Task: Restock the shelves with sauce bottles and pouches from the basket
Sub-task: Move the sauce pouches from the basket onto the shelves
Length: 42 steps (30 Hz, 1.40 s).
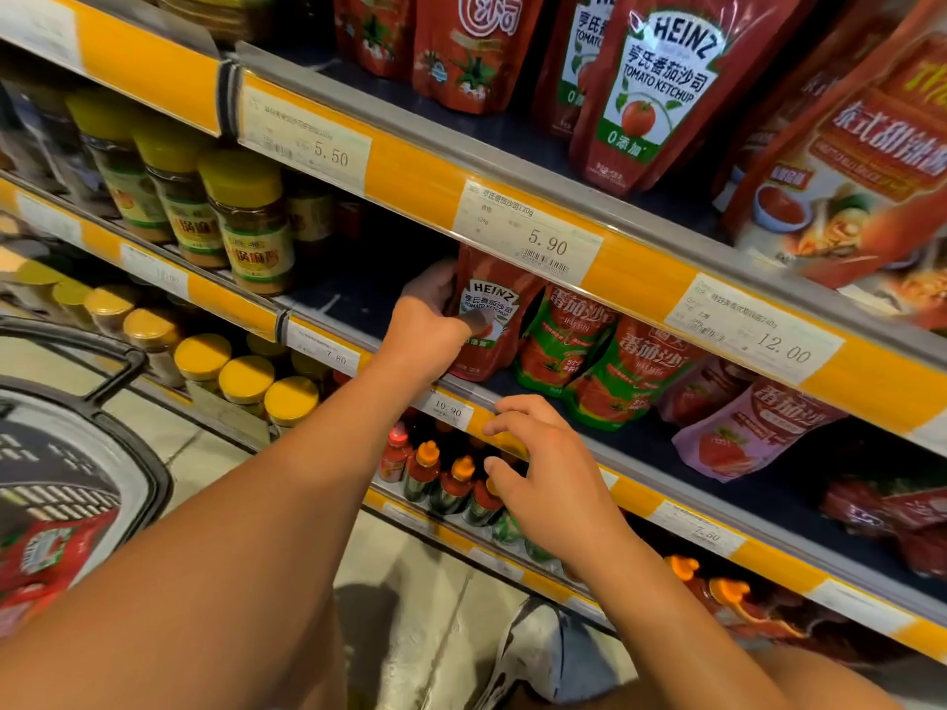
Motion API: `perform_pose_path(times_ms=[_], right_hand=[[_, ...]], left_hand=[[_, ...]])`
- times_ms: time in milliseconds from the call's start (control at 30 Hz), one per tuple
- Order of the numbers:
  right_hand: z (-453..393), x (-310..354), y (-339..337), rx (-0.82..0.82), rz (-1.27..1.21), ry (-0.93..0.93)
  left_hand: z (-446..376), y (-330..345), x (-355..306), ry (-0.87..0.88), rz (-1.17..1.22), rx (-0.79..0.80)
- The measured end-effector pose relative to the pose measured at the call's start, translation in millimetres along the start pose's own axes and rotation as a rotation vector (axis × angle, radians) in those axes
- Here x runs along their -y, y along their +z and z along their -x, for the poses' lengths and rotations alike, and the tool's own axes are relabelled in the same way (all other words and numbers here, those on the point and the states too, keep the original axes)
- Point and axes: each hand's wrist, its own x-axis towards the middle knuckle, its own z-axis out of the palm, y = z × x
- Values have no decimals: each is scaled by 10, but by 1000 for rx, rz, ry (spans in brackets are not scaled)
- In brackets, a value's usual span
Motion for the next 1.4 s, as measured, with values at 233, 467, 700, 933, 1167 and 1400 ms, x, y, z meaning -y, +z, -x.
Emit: perform_pose_path(times_ms=[233,467,700,933,1167,1400], right_hand=[[6,22,-7,9,22,3],[-30,105,-12,3,30,29],[-120,434,85,-71,-46,16],[-154,1140,383,-2,-227,-72],[-203,1984,816,245,-407,-151],[-437,2910,1482,546,-115,-336]], left_hand=[[64,-52,-13,-71,-91,0],[156,-226,-172,-63,-189,23],[216,-784,-541,-202,-270,-35],[1013,-1917,-684,-125,-332,-27],[2103,-3304,-352,-201,-373,-317],[2961,-4342,372,-498,-447,-540]])
